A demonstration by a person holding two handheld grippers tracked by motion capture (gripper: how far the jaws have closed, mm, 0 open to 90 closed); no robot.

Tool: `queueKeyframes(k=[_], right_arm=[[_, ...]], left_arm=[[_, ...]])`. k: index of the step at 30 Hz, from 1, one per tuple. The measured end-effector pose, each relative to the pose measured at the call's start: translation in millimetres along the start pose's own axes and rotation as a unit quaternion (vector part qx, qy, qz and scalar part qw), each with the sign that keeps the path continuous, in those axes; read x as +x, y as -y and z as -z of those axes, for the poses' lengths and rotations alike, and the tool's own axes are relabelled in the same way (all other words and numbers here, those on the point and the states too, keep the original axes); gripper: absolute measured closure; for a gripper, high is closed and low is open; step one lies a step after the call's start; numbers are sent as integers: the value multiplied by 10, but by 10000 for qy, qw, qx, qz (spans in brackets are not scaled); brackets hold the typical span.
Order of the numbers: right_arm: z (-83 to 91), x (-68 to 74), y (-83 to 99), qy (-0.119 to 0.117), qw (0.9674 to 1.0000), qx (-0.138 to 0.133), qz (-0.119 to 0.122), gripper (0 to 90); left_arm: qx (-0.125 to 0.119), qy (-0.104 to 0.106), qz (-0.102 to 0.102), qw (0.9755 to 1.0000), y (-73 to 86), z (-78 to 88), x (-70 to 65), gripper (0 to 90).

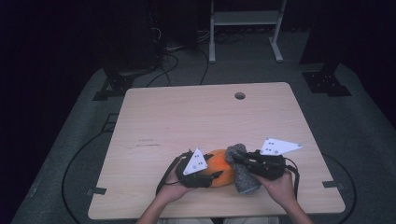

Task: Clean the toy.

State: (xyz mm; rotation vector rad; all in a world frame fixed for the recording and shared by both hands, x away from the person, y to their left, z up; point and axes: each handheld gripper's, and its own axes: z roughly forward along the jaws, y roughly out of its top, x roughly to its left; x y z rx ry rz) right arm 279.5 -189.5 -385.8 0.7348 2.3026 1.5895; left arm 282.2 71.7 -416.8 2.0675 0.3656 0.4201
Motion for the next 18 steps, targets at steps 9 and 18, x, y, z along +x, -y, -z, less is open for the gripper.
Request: queueKeyframes(k=[9, 18], right_arm=[[52, -146, 119, 257, 9992, 127, -268, 813], [-52, -63, 98, 183, 9996, 198, -6, 813]], left_arm=[[12, 12, 203, 9998, -11, 27, 46, 409], [83, 43, 180, 9998, -36, 13, -3, 411]])
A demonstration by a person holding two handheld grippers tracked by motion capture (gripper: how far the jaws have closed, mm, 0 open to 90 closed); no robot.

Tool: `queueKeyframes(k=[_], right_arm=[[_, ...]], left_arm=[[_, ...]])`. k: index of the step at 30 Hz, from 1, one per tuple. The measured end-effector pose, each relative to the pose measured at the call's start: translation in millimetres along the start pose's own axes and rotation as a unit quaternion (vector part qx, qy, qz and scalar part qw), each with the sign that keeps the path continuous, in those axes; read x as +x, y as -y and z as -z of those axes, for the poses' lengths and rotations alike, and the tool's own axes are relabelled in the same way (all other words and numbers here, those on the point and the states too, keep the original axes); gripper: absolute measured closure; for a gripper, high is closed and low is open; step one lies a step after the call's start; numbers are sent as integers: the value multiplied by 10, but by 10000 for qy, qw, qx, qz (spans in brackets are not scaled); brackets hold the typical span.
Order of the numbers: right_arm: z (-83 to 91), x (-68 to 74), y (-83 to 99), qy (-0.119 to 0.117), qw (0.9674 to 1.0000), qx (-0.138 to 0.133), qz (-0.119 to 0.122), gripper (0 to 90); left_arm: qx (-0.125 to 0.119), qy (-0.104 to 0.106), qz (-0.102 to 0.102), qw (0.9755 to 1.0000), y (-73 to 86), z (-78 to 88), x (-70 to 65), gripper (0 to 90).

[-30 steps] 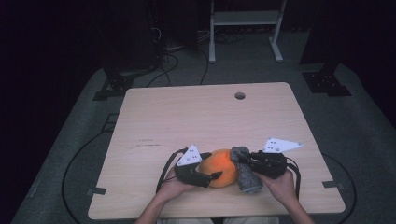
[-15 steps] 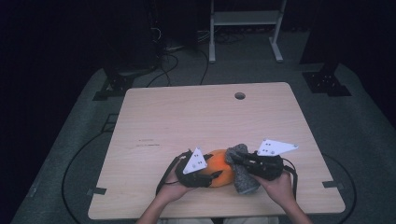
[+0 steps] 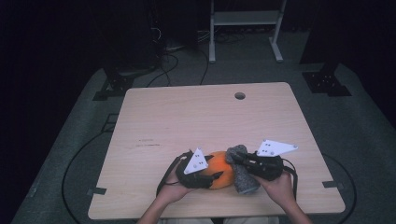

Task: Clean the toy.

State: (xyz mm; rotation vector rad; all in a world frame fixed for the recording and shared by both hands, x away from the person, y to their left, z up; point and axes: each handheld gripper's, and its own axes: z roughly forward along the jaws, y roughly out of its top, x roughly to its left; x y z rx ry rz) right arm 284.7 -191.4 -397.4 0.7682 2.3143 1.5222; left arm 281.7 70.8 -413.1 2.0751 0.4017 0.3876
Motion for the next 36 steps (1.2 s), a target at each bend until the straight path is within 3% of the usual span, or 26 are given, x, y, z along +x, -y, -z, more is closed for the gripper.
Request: queueKeyframes(k=[2, 4, 7, 9, 12, 14, 16, 19, 23, 27, 29, 31, 34, 36], right_arm=[[35, -67, 34, 107, 9998, 68, -148, 813], [89, -66, 17, 99, 9998, -46, -181, 813], [99, 27, -61, -77, 9997, -225, -70, 813], [48, 71, -77, -77, 9999, -93, 81, 813], [-2, 17, -6, -256, 9997, 29, -30, 813], [15, -33, 25, -219, 9997, 51, -97, 813], [26, -83, 54, -247, 9995, 62, -167, 813], [22, -172, 124, -210, 9993, 142, -290, 813], [89, -270, 140, -37, 9985, 237, -489, 813], [188, -154, 15, -184, 9991, -126, -351, 813], [159, -66, -47, -283, 9991, -205, -224, 812], [67, -21, -59, -218, 9998, -22, -40, 812], [-20, -102, 35, -180, 9997, 125, -116, 813], [-6, -187, 107, -81, 9994, 123, -322, 812]], left_arm=[[-19, 1, 21, 10000, -9, -3, 2, 411], [1, -7, -22, 10000, -16, -9, -7, 411], [1, 3, -36, 10000, -26, -25, -24, 398], [-42, 56, -12, 10000, -21, -33, -15, 329], [-99, 115, 247, 9996, 31, -46, 85, 145], [-64, 221, 526, 9984, 89, -70, 166, 85], [-62, 423, 717, 9965, 139, -85, 223, 92], [-136, 458, 687, 9965, 151, -77, 219, 191], [-174, 143, 431, 9988, 99, -55, 137, 305], [-257, -218, 288, 9990, 21, -25, 76, 367], [-201, -157, 202, 9995, 2, -36, 48, 368], [-158, -110, 127, 9997, 9, -45, 28, 357], [-223, 281, 316, 9989, 46, -41, 78, 252], [-278, 423, 474, 9976, 84, -28, 153, 231]])
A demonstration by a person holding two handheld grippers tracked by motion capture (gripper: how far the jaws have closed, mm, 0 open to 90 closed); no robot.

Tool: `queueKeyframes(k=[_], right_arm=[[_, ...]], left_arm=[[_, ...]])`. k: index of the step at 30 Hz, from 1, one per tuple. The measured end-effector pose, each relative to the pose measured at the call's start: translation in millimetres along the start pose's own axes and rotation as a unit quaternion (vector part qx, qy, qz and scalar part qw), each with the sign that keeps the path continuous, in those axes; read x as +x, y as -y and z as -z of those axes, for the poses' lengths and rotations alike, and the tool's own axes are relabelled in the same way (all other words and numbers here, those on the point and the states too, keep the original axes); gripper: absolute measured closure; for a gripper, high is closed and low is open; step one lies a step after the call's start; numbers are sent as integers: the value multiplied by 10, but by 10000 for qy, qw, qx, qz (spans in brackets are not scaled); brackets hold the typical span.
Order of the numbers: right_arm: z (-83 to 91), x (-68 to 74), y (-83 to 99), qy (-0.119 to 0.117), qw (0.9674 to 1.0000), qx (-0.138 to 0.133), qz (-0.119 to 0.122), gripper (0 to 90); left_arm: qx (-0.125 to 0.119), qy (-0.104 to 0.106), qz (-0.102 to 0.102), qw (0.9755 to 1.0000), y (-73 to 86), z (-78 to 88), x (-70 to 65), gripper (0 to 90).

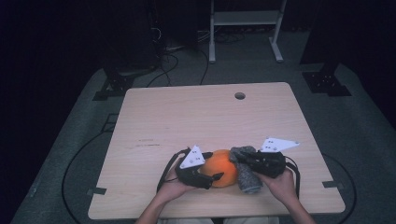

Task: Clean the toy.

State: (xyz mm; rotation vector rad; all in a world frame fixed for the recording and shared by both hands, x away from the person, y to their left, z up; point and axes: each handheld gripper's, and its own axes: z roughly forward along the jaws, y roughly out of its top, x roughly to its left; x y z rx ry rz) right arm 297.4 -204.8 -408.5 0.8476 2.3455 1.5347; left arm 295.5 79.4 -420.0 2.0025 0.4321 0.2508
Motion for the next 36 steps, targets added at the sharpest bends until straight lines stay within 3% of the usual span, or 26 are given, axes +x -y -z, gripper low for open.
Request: queueKeyframes(k=[2, 5, 8, 10, 13, 15, 17, 19, 21, 24, 26, 28, 30, 32, 36], right_arm=[[31, -70, 32, 89, 9999, 20, -114, 813], [73, -108, 41, 285, 9994, 66, -178, 813], [117, -29, -26, 160, 9998, -118, -68, 813], [100, 88, -90, -18, 9996, -245, 115, 812], [6, 152, -102, 3, 9994, -43, 331, 812], [-45, 87, -42, -11, 9998, 30, 205, 813], [-45, 28, -3, 25, 9999, 3, 100, 812], [-17, -41, 18, 88, 10000, 12, 0, 812], [2, -111, 57, 187, 9997, 53, -129, 813], [14, -216, 113, 346, 9988, 131, -324, 812], [33, -285, 129, 521, 9974, 210, -459, 813], [77, -313, 122, 471, 9970, 82, -612, 812], [125, -255, 57, 341, 9978, -149, -550, 813], [142, -96, -46, 66, 9985, -411, -346, 812], [26, 172, -154, -145, 9993, -339, 105, 812]], left_arm=[[23, -48, 68, 10000, 18, 2, 28, 241], [23, -315, -132, 9994, 34, 25, 12, 372], [-146, -507, 57, 9986, 15, 38, 27, 423], [-158, -479, 82, 9987, 2, 33, 31, 432], [-154, -386, 63, 9991, 15, 38, 40, 401], [-127, -278, 87, 9995, 31, 38, 58, 316], [60, -275, 188, 9994, 47, 3, 97, 210], [261, -137, 487, 9984, 102, -63, 154, 142], [212, -83, 533, 9983, 125, -64, 163, 171], [152, -168, 436, 9988, 113, -29, 156, 307], [29, -222, 556, 9982, 110, 6, 173, 360], [-127, -332, 687, 9970, 87, 50, 187, 390], [-230, -380, 866, 9953, 61, 86, 207, 404], [-250, -348, 912, 9949, 57, 88, 205, 408], [-206, -146, 782, 9966, 20, 31, 105, 408]])
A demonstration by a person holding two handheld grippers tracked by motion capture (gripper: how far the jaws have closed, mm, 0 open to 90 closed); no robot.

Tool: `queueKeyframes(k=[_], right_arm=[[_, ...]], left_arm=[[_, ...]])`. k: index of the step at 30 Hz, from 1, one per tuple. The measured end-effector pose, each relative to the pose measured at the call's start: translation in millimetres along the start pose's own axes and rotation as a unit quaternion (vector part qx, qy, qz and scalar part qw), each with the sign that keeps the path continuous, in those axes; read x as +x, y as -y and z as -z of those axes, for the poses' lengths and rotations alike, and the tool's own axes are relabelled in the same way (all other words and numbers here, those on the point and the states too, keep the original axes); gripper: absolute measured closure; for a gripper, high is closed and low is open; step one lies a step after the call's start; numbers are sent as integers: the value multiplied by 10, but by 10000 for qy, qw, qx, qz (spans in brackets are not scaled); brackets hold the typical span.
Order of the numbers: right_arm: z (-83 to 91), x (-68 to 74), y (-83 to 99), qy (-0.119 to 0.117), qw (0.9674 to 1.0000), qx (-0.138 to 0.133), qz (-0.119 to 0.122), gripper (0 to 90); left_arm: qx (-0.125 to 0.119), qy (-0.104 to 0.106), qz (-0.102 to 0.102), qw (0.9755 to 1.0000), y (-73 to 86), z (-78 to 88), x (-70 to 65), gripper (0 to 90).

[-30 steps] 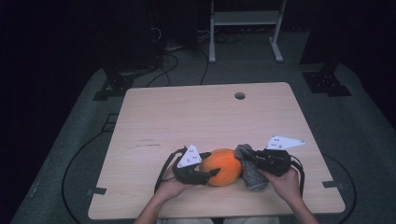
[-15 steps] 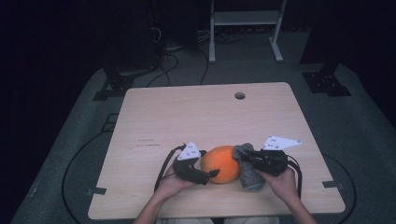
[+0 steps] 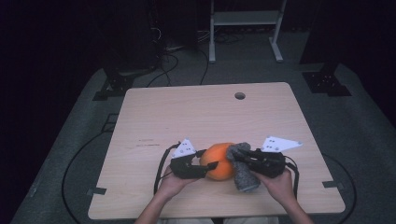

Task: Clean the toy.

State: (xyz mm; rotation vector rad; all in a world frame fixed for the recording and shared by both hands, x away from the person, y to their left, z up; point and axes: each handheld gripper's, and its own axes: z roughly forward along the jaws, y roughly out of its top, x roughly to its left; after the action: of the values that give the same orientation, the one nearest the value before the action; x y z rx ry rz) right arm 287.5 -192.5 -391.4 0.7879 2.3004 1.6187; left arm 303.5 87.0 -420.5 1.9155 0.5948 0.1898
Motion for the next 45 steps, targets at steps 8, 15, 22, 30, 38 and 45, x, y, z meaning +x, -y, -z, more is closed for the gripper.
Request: queueKeyframes(k=[8, 15, 22, 30, 38, 45], right_arm=[[-17, -272, 210, 339, 9978, 211, -524, 813], [-43, -93, 89, 212, 9996, 6, -166, 812], [-38, -281, 226, 423, 9972, 368, -498, 812], [-54, -24, 69, 53, 9998, 188, 73, 812], [-34, -156, 197, 139, 9987, 402, -274, 812], [-35, -60, 136, -153, 9993, 338, -90, 812]], left_arm=[[-39, -268, -260, 9993, -22, 43, -38, 418], [50, -616, -1128, 9917, -29, 27, -174, 412], [198, -394, -1279, 9908, 27, 11, -181, 388], [281, -242, -1745, 9840, 50, -1, -238, 379], [261, -21, 168, 9995, 0, -5, 9, 103], [51, -431, -846, 9955, 23, 46, -116, 413]])
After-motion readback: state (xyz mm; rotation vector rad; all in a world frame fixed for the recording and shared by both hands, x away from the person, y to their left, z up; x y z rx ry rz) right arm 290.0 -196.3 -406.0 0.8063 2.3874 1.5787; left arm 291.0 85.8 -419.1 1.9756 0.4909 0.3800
